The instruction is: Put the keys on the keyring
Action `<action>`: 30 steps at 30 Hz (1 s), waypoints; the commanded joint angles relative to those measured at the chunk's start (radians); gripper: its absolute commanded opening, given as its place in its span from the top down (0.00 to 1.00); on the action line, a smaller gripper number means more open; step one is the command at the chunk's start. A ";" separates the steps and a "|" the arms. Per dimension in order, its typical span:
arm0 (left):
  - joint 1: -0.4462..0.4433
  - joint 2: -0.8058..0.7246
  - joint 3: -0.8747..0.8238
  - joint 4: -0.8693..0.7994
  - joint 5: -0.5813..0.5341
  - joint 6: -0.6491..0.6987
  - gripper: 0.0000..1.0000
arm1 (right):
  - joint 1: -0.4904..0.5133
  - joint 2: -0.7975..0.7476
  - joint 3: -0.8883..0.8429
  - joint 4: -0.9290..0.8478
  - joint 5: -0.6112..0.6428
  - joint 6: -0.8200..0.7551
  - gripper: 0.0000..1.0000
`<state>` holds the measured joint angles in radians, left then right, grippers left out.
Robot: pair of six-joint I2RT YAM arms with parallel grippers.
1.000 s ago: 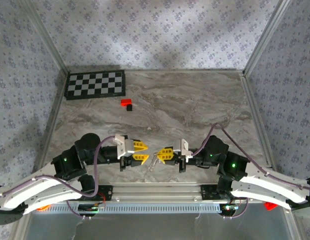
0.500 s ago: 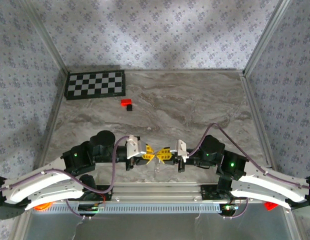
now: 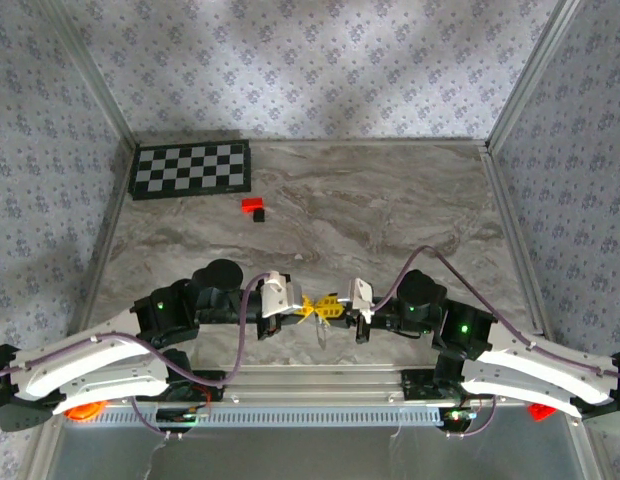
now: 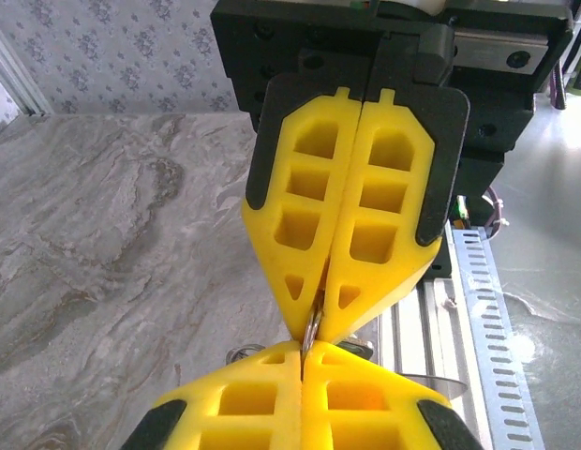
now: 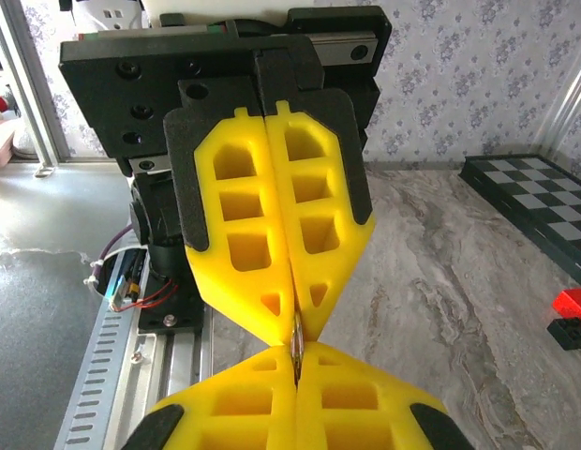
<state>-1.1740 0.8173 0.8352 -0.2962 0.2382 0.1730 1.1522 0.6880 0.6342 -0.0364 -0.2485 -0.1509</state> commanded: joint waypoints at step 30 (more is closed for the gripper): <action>-0.004 -0.065 0.006 0.092 0.042 0.004 1.00 | -0.008 -0.033 0.066 -0.040 0.030 0.119 0.72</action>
<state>-1.1767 0.7727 0.8349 -0.2501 0.2508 0.1722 1.1496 0.6502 0.6636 -0.0822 -0.2131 -0.0479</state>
